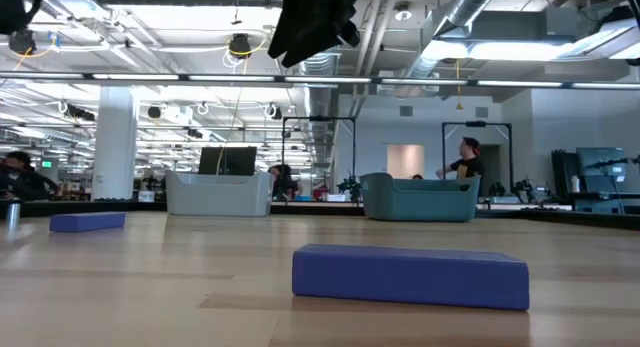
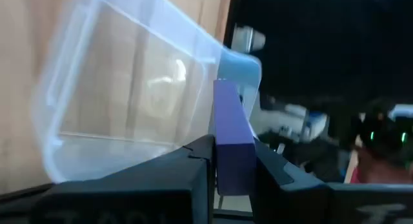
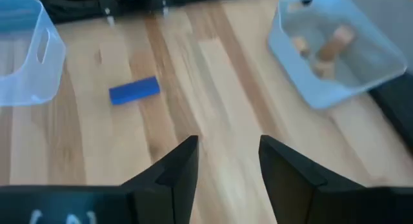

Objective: Sort & place blocks by color
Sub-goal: Put the top left violet block into the transparent bin, then put the bottom right violet block into the transparent bin

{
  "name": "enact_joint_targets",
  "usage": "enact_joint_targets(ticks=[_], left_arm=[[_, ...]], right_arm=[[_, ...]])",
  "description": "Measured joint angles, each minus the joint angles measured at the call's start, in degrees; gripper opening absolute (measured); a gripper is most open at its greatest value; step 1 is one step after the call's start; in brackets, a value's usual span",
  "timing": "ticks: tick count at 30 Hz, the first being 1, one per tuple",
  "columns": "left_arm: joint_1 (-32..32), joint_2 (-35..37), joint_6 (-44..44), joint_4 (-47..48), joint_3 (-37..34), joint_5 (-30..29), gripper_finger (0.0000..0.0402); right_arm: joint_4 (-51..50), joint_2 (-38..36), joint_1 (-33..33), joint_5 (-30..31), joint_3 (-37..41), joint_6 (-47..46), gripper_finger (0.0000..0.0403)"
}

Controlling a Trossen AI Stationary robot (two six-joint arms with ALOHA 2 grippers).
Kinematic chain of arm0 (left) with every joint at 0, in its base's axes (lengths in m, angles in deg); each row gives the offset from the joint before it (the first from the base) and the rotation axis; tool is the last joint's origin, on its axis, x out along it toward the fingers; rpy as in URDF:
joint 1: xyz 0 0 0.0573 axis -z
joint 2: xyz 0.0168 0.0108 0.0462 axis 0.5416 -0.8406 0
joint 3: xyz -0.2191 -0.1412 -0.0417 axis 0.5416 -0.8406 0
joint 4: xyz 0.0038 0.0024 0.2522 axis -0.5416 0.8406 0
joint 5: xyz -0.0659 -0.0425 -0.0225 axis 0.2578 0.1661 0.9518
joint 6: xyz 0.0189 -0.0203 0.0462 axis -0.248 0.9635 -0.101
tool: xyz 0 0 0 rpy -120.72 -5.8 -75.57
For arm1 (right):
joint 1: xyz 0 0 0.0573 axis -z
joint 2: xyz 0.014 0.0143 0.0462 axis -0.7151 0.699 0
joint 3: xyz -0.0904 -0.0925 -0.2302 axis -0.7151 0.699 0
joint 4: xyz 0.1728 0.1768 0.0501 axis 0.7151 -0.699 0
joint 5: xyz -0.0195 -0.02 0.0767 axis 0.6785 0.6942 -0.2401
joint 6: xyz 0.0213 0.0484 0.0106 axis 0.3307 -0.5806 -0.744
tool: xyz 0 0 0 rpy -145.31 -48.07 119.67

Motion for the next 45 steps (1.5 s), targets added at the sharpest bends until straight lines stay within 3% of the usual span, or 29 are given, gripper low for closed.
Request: enact_joint_targets(ticks=[6,10,15,21,25,33,40,45], left_arm=[[4.7,-5.8,0.2,-3.6,-2.0,-1.6,0.0082],[5.8,-7.0,0.2,-3.6,-2.0,-3.5,0.013],[6.1,-6.8,-1.6,-1.7,-2.0,-7.7,0.0177],[4.2,-5.6,-2.4,0.3,-0.9,-20.3,0.0195],[2.3,-3.7,-2.2,0.3,0.4,-28.6,0.0196],[-3.2,-1.8,-6.4,-2.0,1.4,-42.2,0.0197],[-10.0,-3.3,-15.2,-18.3,0.1,-40.2,0.0197],[-14.8,-7.2,-20.3,-22.6,0.1,-39.1,0.0197]], right_arm=[[-3.8,0.8,-0.9,-0.8,-0.1,-5.4,0.0192],[-13.3,0.9,-3.0,-3.3,0.1,-12.3,0.02],[-18.2,0.6,-8.7,-3.4,7.6,-21.8,0.0203],[-18.0,0.3,-15.0,-6.9,19.2,-46.7,0.0201],[-20.8,0.2,-21.5,-11.9,21.7,-61.3,0.0205],[-29.3,-3.6,-30.2,-15.5,21.6,-75.5,0.0213],[-27.0,-6.3,-37.0,-15.1,24.1,-93.1,0.022],[-21.5,-7.2,-41.2,-15.1,27.0,-104.8,0.0232]])
